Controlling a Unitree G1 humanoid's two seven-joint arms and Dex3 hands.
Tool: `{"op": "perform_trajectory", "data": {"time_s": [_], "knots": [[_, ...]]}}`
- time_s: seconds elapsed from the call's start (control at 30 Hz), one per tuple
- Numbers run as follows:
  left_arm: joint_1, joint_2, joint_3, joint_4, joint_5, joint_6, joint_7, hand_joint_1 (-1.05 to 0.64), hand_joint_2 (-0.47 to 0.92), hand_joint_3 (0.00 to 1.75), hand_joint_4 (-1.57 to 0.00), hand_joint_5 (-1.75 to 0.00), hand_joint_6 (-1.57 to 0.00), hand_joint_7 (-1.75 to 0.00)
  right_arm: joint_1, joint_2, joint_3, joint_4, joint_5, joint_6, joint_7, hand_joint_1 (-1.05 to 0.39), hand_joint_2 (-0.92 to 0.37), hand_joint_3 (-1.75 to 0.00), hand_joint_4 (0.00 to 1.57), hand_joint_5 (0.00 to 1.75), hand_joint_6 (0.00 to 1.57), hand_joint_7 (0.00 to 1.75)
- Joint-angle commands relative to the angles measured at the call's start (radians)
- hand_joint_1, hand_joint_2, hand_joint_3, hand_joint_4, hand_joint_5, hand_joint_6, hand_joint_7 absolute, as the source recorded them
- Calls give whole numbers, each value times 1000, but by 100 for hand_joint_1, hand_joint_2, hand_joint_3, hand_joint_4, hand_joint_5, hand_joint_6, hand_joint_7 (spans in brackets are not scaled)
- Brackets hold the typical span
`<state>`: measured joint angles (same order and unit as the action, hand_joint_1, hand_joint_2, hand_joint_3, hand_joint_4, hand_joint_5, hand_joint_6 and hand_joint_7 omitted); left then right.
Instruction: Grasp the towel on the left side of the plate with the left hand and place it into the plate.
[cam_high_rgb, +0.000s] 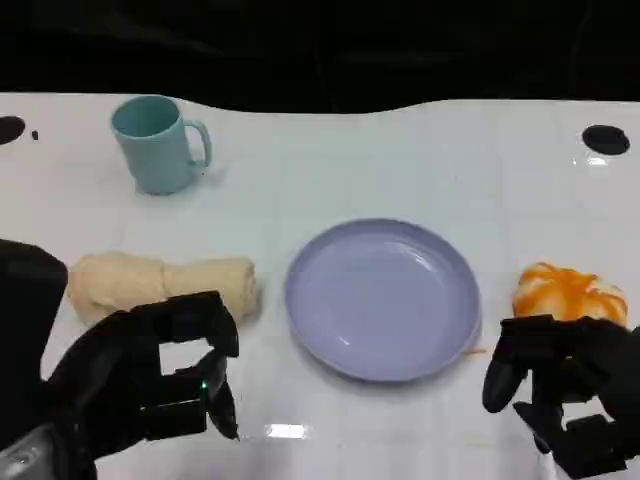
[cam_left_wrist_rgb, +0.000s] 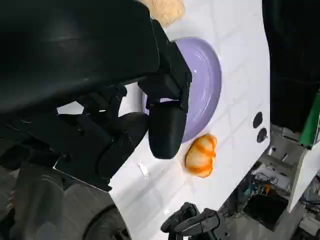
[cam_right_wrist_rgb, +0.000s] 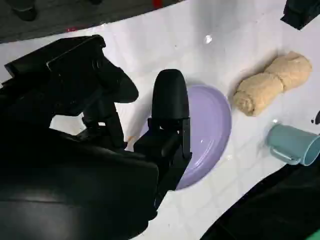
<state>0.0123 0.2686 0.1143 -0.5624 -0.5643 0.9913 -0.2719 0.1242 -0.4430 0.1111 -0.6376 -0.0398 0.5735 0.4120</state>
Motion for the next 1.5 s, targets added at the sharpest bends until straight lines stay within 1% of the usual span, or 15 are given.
{"op": "perform_trajectory", "data": {"time_s": [0.03,0.27,0.57,0.73,0.97,1.1,1.17,1.23,1.3,1.33,1.37,1.4,1.43,1.47,1.5], "knots": [[-7,12,8,10,-6,-8,-3,-10,57,128,-82,-175,-71,-170,-8,-6,-2,-14,-3,10,-4,4,-59,-106,68,175,67,147],[-7,9,8,8,-6,-5,2,-10,58,128,-82,-175,-71,-170,-9,-5,-1,-14,-2,15,-6,4,-59,-105,69,174,67,147],[-8,12,9,8,-6,-7,0,-10,59,128,-81,-175,-70,-171,-10,-7,3,-10,-6,2,-6,4,-59,-106,69,174,67,147],[-4,15,8,19,-6,-27,-17,-10,59,128,-81,-175,-69,-171,-10,-4,4,-14,-5,14,-8,4,-59,-106,69,174,68,146],[-2,5,15,16,-10,-25,-2,-9,59,127,-80,-175,-69,-170,-9,-6,1,-9,-2,7,-8,3,-59,-106,69,173,68,145],[-3,-7,30,18,-28,-19,1,-9,62,124,-78,-175,-68,-167,-11,-4,5,-8,-4,6,-10,4,-59,-106,69,173,68,145],[0,-13,34,19,-30,-30,4,-9,65,118,-75,-175,-66,-161,-10,-2,6,-7,-4,2,-11,4,-59,-106,69,173,68,146],[0,-13,29,14,-11,-41,19,-8,64,115,-72,-173,-66,-155,-10,-3,8,-8,-6,1,-12,3,-59,-106,70,173,68,146],[-1,-17,25,5,7,-43,44,-8,61,115,-69,-164,-68,-141,-10,-2,11,-9,-7,0,-13,3,-58,-107,70,173,68,146],[3,-10,10,-5,34,-69,54,-8,59,115,-69,-159,-68,-133,-9,-1,10,-9,-5,-2,-14,3,-58,-107,70,173,68,146],[7,-6,-1,-12,56,-89,60,-10,56,111,-68,-148,-67,-119,-8,1,10,-9,-4,-3,-14,4,-58,-107,70,173,68,146],[15,12,-27,-23,101,-129,63,-10,56,109,-67,-144,-67,-113,-7,1,10,-8,-3,-5,-15,4,-58,-107,70,173,68,146],[25,34,-55,-27,152,-186,55,-13,56,106,-66,-135,-66,-101,-7,2,11,-8,-3,-6,-15,4,-59,-107,70,172,68,146],[35,52,-79,-25,199,-247,44,-14,57,100,-60,-126,-62,-85,-7,2,12,-8,-4,-6,-15,4,-58,-107,70,172,68,146],[43,65,-97,-22,236,-294,37,-14,60,95,-57,-119,-62,-73,-7,3,14,-8,-5,-6,-16,4,-58,-106,70,172,68,146]]}}
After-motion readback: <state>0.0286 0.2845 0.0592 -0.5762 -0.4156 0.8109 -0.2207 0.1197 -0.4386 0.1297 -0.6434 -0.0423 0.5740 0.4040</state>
